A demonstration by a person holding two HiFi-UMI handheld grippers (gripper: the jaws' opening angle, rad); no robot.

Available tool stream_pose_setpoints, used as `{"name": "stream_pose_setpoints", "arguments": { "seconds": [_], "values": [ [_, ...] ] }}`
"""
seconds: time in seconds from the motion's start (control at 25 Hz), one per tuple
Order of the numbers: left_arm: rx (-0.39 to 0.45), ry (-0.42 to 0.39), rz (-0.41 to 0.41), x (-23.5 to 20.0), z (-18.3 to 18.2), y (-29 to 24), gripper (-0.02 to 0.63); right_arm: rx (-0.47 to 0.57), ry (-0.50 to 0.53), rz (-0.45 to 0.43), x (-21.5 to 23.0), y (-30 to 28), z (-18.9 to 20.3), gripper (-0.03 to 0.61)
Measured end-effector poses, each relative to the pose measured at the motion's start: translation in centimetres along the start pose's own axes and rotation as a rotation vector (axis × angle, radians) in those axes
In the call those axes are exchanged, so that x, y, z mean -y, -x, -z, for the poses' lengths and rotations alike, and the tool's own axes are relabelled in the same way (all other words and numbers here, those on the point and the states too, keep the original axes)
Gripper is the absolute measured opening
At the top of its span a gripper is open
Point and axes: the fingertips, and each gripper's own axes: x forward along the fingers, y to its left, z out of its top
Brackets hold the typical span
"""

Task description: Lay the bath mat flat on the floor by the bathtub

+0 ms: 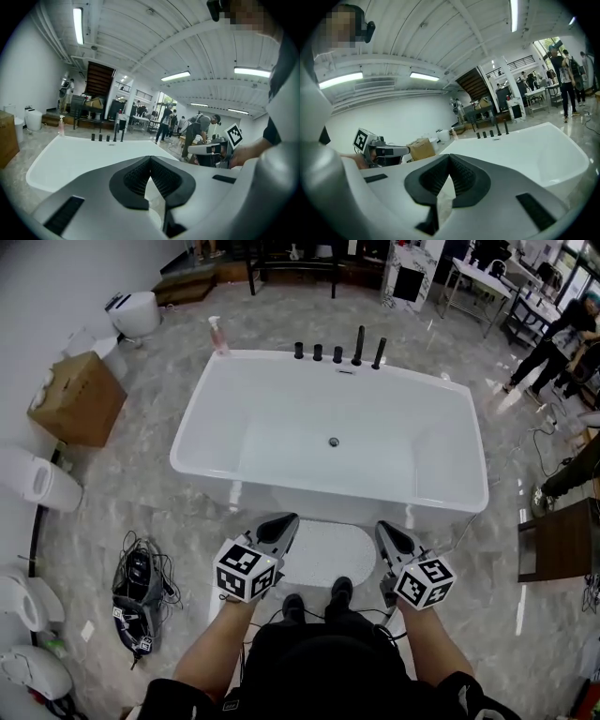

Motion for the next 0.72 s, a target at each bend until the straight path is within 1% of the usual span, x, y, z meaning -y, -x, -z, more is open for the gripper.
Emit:
{"name": "stream_pose_setpoints", "arguments": {
  "seconds": [0.12,0.28,0.44,0.52,0.6,0.72],
  "values": [
    [0.018,-0.006,-0.021,1.2,-2.0,-2.1,0.011,0.025,0.005,-0.045,1.7,0.3,-1.8,0.015],
    [0.066,-0.007,-0.06,3.1,-5.1,-4.9,0.011,0.046,0.015,-0.093,4.7,1.4,-3.7,0.015],
    [0.093,-0.01,-0.117,3.9,-7.1,-6.3,0.011,0.064,0.065,-0.119,6.5,2.0,-5.2,0.015],
    [0.104,-0.007,-0.152,3.9,-7.6,-6.2,0.011,0.086,0.086,-0.129,6.6,2.4,-6.2,0.015],
    [0.114,-0.023,-0.177,4.0,-8.2,-5.8,0.011,0.123,0.074,-0.149,6.0,3.1,-7.5,0.015],
    [0.127,-0.05,-0.185,3.9,-8.9,-4.5,0.011,0.182,0.049,-0.174,4.1,3.6,-9.2,0.014]
  ]
}}
